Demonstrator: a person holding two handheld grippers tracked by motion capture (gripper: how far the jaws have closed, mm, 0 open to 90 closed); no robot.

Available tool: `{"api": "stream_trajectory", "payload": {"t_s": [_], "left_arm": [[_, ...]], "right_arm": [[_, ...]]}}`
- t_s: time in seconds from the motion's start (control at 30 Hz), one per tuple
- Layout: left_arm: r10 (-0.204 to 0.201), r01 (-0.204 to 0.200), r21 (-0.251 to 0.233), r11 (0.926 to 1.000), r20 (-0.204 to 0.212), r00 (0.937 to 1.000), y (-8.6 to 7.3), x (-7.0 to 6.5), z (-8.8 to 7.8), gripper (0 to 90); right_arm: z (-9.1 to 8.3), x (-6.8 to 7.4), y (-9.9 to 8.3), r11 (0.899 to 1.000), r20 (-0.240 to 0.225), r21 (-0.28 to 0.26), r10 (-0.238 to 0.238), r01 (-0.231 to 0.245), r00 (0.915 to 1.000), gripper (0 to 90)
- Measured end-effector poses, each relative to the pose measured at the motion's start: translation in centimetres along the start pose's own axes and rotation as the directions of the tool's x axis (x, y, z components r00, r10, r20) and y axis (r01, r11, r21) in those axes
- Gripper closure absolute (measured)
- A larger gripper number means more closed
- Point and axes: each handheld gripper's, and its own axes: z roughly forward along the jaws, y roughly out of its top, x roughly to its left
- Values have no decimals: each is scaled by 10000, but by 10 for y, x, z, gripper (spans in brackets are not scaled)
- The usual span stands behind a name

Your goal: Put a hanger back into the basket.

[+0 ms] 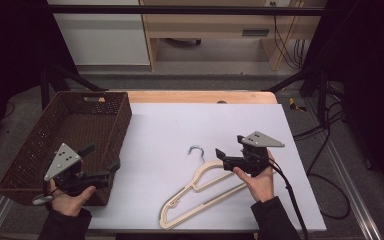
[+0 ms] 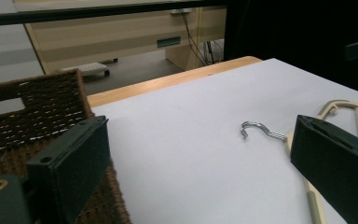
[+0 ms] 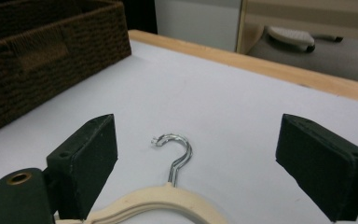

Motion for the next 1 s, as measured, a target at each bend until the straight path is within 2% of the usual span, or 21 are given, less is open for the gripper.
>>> {"api": "stream_trajectory", "payload": {"t_s": [0.03, 0.13, 0.17, 0.33, 0.37, 0.43, 0.47, 0.5, 0.63, 0.67, 0.73, 0.87, 0.97, 1.0], "left_arm": [[57, -57, 23, 10000, 57, 10000, 0, -2, 0, 50], [213, -214, 59, 9998, 246, 9995, 0, -9, 3, 51], [217, -221, 98, 9997, 346, 9992, 0, -11, 4, 55], [206, -226, 320, 9992, 628, 9978, -3, -19, 11, 57], [219, -247, 391, 9989, 697, 9973, -4, -21, 13, 58], [222, -264, 518, 9983, 786, 9967, -6, -24, 17, 58], [268, -318, 589, 9978, 834, 9962, -7, -26, 19, 58], [291, -348, 650, 9973, 863, 9958, -9, -28, 21, 58], [339, -430, 866, 9953, 1040, 9940, -12, -33, 28, 58], [342, -441, 921, 9948, 1065, 9937, -13, -34, 29, 58], [387, -506, 1043, 9933, 1127, 9929, -16, -37, 32, 58], [438, -600, 1258, 9902, 1277, 9908, -20, -41, 39, 58], [434, -620, 1363, 9887, 1359, 9898, -22, -44, 42, 56], [430, -624, 1387, 9884, 1384, 9894, -23, -44, 42, 56]], "right_arm": [[10, 2, -2, 9995, -54, 295, -69, 71, 10000, 138], [20, 4, -4, 9981, -79, 582, -184, 188, 9998, 152], [30, 5, -7, 9960, -150, 862, -239, 251, 9996, 173], [45, 8, -11, 9903, -248, 1360, -262, 293, 9994, 211], [54, 10, -14, 9857, -177, 1630, -397, 420, 9991, 229], [57, 10, -15, 9838, -193, 1709, -518, 543, 9985, 239], [60, 12, -16, 9823, -182, 1820, -422, 448, 9989, 281], [67, 13, -18, 9773, -160, 2049, -523, 544, 9985, 316], [77, 15, -20, 9711, -134, 2321, -549, 565, 9984, 387], [81, 15, -21, 9680, -117, 2433, -603, 613, 9981, 422], [88, 17, -23, 9581, -113, 2841, -357, 374, 9993, 471], [102, 18, -30, 9403, -105, 3383, -353, 368, 9993, 550], [109, 17, -34, 9322, -122, 3608, -256, 283, 9996, 619], [109, 17, -34, 9322, -122, 3608, -256, 283, 9996, 619]]}}
